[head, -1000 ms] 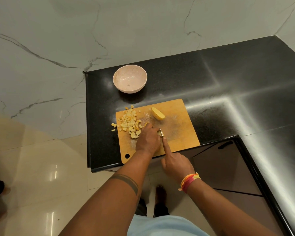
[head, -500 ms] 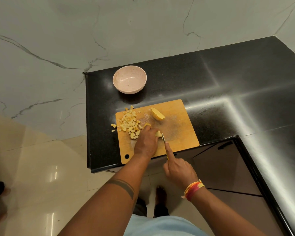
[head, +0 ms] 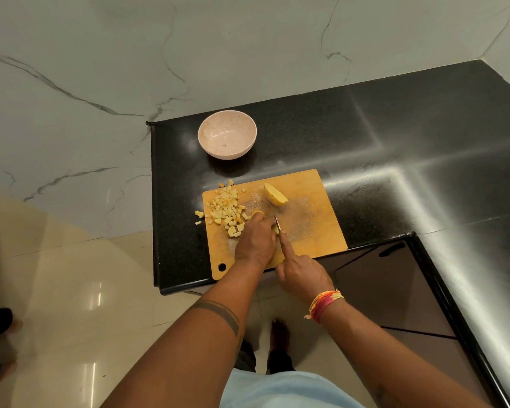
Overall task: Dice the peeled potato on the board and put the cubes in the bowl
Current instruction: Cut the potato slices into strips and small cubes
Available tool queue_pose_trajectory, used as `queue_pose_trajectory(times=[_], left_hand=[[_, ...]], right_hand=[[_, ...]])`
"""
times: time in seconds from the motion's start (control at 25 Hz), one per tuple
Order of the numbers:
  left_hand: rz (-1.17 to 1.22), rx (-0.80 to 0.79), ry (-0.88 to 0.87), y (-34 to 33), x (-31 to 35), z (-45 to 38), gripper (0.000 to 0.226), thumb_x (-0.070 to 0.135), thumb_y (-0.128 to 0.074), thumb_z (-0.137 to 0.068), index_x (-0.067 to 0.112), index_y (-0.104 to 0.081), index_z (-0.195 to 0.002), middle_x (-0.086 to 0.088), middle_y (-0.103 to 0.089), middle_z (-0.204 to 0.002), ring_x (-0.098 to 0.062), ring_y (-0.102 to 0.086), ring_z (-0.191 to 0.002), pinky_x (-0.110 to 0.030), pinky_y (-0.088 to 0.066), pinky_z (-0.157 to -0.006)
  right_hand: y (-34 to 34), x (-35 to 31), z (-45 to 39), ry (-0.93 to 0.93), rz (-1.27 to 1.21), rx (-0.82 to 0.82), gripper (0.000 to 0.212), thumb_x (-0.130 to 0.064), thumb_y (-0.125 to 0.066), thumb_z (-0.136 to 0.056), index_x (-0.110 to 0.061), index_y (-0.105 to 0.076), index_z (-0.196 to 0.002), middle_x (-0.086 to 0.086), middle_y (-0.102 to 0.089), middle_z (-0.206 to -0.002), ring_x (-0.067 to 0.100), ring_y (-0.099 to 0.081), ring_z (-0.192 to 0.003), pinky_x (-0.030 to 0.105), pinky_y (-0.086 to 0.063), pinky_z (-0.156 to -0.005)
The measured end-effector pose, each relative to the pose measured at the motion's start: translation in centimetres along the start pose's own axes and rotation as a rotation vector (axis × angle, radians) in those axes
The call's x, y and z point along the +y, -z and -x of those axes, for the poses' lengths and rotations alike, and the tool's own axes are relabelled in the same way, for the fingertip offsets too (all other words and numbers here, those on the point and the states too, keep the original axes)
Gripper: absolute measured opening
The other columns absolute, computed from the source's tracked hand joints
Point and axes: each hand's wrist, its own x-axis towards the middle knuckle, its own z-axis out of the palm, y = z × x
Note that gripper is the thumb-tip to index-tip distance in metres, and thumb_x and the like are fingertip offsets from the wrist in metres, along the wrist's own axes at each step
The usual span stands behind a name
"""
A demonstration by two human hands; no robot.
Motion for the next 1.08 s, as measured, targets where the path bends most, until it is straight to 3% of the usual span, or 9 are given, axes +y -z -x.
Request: queue_pose_trajectory(times=[0.2,0.4,0.76,1.08], left_hand=[[0.003,-0.007,0.012,0.0,0.1,-0.1,0.032,0.013,-0.062,-0.096,0.014,-0.067,-0.128,-0.005,-0.055,-0.124,-0.023,-0.054,-0.117,-0.032,-0.048,-0.097],[-0.011,-0.029,-0.001,0.0,-0.3,0.0,0.033,0.014,-0.063,-0.097,0.014,-0.065,-0.13,-0.005,-0.053,-0.124,-0.024,-0.053,-0.118,-0.033,-0.048,-0.099],[0.042,0.002,0.015,0.1,-0.5,0.4,0.032,0.011,-0.061,-0.098,0.013,-0.065,-0.129,-0.005,-0.056,-0.123,-0.023,-0.056,-0.114,-0.035,-0.05,-0.097],[0.046,0.028,0.015,0.0,-0.5,0.2,0.028,0.014,-0.059,-0.098,0.014,-0.067,-0.125,-0.005,-0.057,-0.12,-0.022,-0.057,-0.11,-0.033,-0.051,-0.092]], right_hand=[[-1.1,0.9,2.9,0.015,0.028,-0.037,0.083,-0.029,-0.038,-0.099,-0.028,0.018,-0.16,-0.002,-0.051,-0.063,0.02,-0.049,-0.052,0.035,-0.041,-0.054],[-1.6,1.5,5.3,0.017,-0.003,-0.002,0.081,-0.027,-0.038,-0.099,-0.029,0.013,-0.161,-0.006,-0.049,-0.06,0.016,-0.048,-0.05,0.035,-0.036,-0.051],[0.0,-0.4,1.0,0.019,-0.036,0.035,0.077,-0.03,-0.038,-0.099,-0.03,0.006,-0.162,0.003,-0.056,-0.069,0.022,-0.052,-0.056,0.038,-0.046,-0.06],[-0.2,-0.3,0.3,0.033,-0.007,-0.004,0.077,-0.031,-0.036,-0.101,-0.028,0.011,-0.162,0.002,-0.053,-0.064,0.022,-0.052,-0.054,0.038,-0.048,-0.058]])
